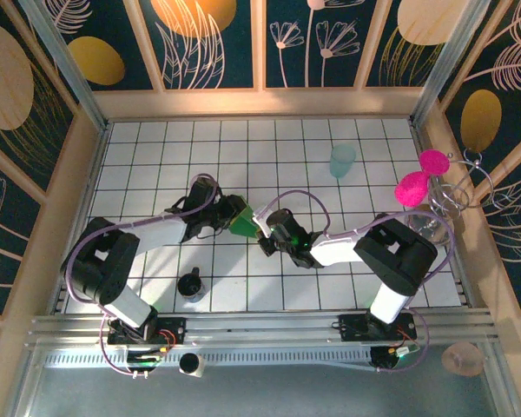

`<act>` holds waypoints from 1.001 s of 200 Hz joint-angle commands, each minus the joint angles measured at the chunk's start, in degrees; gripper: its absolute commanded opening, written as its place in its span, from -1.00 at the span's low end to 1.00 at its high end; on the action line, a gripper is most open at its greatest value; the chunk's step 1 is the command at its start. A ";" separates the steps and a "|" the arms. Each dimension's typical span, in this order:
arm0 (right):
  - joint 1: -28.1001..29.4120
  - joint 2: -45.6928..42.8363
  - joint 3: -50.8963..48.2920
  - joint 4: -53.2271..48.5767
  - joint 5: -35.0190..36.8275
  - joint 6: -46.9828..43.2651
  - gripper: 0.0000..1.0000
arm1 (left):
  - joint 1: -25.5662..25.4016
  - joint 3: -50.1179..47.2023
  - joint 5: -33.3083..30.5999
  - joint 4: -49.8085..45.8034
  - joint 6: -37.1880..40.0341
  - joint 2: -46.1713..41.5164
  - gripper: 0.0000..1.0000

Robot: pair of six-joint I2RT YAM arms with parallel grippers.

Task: Fold a paper plane with a square sheet of paper (pick it up from the middle)
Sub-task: Fourth fold the wing at the center of the table.

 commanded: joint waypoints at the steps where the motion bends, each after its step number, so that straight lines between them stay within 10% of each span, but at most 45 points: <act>1: 0.16 -2.01 -0.89 -3.06 -2.63 -0.10 -0.98 | 1.10 2.35 -5.78 -5.97 3.52 -3.52 -0.02; 200: -14.53 -2.57 -0.13 -5.02 -34.47 24.48 -1.00 | -4.55 -13.96 -4.29 17.34 1.67 -10.30 0.05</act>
